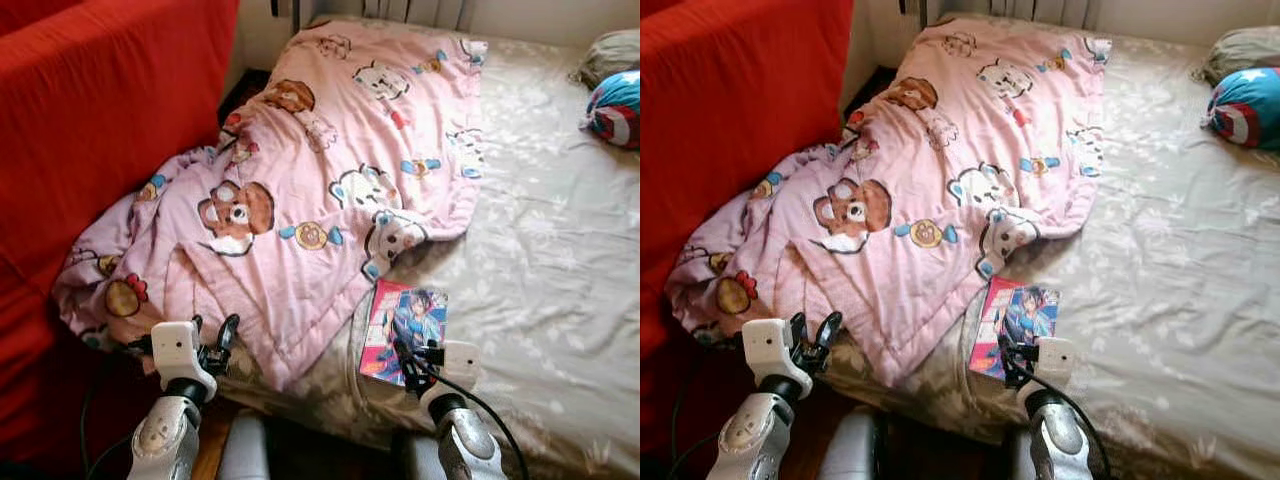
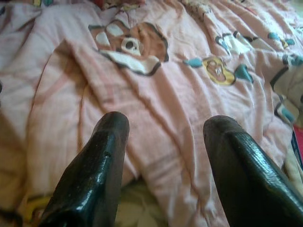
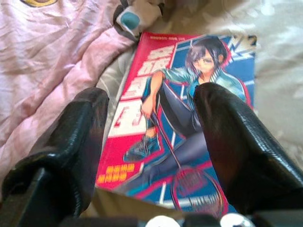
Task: Clean up the room
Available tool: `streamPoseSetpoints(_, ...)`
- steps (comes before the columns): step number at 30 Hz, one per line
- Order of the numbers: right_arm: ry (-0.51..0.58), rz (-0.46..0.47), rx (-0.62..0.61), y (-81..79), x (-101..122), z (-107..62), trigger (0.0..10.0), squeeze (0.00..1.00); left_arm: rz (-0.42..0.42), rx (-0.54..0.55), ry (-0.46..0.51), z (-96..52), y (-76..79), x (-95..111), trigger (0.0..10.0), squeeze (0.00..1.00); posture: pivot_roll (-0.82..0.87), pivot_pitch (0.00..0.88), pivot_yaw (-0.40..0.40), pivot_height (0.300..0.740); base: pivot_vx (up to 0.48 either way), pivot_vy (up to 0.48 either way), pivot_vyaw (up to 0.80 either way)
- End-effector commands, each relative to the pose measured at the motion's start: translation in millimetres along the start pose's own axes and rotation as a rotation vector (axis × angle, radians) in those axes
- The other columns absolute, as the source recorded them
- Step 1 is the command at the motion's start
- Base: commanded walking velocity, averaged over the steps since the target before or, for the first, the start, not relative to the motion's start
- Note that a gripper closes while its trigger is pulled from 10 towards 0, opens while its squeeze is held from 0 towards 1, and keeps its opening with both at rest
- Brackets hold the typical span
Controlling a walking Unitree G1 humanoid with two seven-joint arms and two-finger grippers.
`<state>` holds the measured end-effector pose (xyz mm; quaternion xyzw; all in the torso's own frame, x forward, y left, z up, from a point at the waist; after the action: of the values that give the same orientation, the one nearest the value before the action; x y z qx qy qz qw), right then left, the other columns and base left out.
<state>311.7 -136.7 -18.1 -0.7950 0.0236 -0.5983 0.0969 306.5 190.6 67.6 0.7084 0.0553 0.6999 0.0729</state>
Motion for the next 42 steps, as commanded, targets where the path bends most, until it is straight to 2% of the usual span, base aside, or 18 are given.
streamPoseSetpoints(1, -0.038, 0.005, -0.008, 2.3, -10.9, -4.3, 10.0, 0.0, 0.001, 0.004, -0.014, -3.6, -1.2, -2.7, 10.0, 0.0, 0.04, 0.22, 0.009, 0.611, 0.0, 0.0, 0.0)
streamPoseSetpoints(7, -0.034, 0.022, -0.064, 11.5, -7.8, -1.9, 10.0, 0.0, 0.004, 0.002, -0.015, -5.8, -1.1, -2.8, 10.0, 0.0, 0.05, 0.222, 0.013, 0.611, 0.0, 0.0, 0.0)
streamPoseSetpoints(9, -0.043, 0.048, -0.116, 20.6, -7.9, -1.4, 10.0, 0.0, 0.005, 0.001, -0.016, -7.0, -1.1, -2.6, 10.0, 0.0, 0.05, 0.224, 0.016, 0.611, 0.0, 0.0, 0.0)
streamPoseSetpoints(11, -0.083, 0.117, -0.148, 28.9, -13.8, -1.0, 10.0, 0.0, 0.006, -0.005, -0.021, -8.8, -0.7, -2.8, 10.0, 0.0, 0.06, 0.231, 0.025, 0.611, 0.0, 0.0, 0.0)
streamPoseSetpoints(15, -0.104, 0.14, -0.161, 32.7, -17.2, -1.3, 10.0, 0.0, 0.008, -0.007, -0.025, -10.3, -0.9, -2.7, 10.0, 0.0, 0.07, 0.24, 0.03, 0.611, 0.0, 0.0, 0.0)
streamPoseSetpoints(16, -0.122, 0.169, -0.171, 35.2, -20.2, -1.5, 10.0, 0.03, 0.011, -0.007, -0.027, -11.0, -1.9, -2.4, 10.0, 0.0, 0.07, 0.245, 0.032, 0.611, 0.0, 0.0, 0.0)
streamPoseSetpoints(17, -0.136, 0.184, -0.175, 36.5, -22.5, -1.8, 10.0, 1.0, 0.013, -0.006, -0.029, -11.4, -2.8, -2.4, 10.0, 0.0, 0.07, 0.25, 0.035, 0.611, 0.0, 0.0, 0.0)
streamPoseSetpoints(21, -0.171, 0.19, -0.198, 42.3, -28.3, -4.1, 10.0, 1.0, 0.022, 0.001, -0.037, -14.9, -6.2, -2.7, 10.0, 0.0, 0.08, 0.272, 0.045, 0.611, 0.0, 0.0, 0.0)
streamPoseSetpoints(22, -0.178, 0.203, -0.209, 44.3, -29.5, -4.5, 10.0, 0.62, 0.023, 0.002, -0.038, -16.0, -6.7, -2.5, 10.0, 0.0, 0.09, 0.278, 0.048, 0.611, 0.0, 0.0, 0.0)
streamPoseSetpoints(23, -0.183, 0.236, -0.226, 47.6, -29.6, -4.2, 10.0, 0.0, 0.027, 0.003, -0.042, -18.1, -7.7, -1.8, 10.0, 0.0, 0.1, 0.291, 0.055, 0.611, 0.0, 0.0, 0.0)
streamPoseSetpoints(28, -0.156, 0.292, -0.199, 43.6, -23.3, 0.9, 10.0, 0.0, 0.042, 0.007, -0.052, -22.8, -12.8, 0.1, 10.0, 0.0, 0.12, 0.31, 0.066, 0.611, 0.0, 0.0, 0.0)
streamPoseSetpoints(33, -0.116, 0.305, -0.18, 41.5, -15.2, 4.8, 10.0, 0.0, 0.047, 0.01, -0.055, -25.6, -15.1, 1.6, 10.0, 0.0, 0.12, 0.317, 0.074, 0.611, 0.0, 0.0, 0.0)
streamPoseSetpoints(35, -0.088, 0.321, -0.176, 42.2, -9.8, 6.7, 10.0, 0.0, 0.051, 0.01, -0.06, -27.3, -16.1, 2.1, 10.0, 0.0, 0.12, 0.32, 0.078, 0.611, 0.0, 0.0, 0.0)
streamPoseSetpoints(40, -0.095, 0.334, -0.171, 43.3, -12.2, 5.3, 10.0, 0.0, 0.063, -0.008, -0.071, -28.2, -13.0, 2.7, 10.0, 0.0, 0.13, 0.324, 0.084, 0.611, 0.0, 0.0, 0.0)
streamPoseSetpoints(42, -0.052, 0.354, -0.176, 46.5, -7.0, 4.9, 10.0, 0.0, 0.066, -0.011, -0.071, -28.9, -12.7, 3.9, 10.0, 0.0, 0.13, 0.329, 0.087, 0.611, 0.0, 0.0, 0.0)
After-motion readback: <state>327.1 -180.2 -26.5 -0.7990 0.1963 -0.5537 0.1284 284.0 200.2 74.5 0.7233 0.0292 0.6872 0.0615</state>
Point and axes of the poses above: a point about 5 cm out from each wrist's last joint towards the gripper, its own z axis pointing out of the wrist towards the gripper, its own x axis along the axis of the wrist's last joint, y = z × x, the point moved 5 cm from there along z, pointing out of the wrist towards the gripper, and after that the axes turned 4 degrees about -z, right-handed, at the moved point
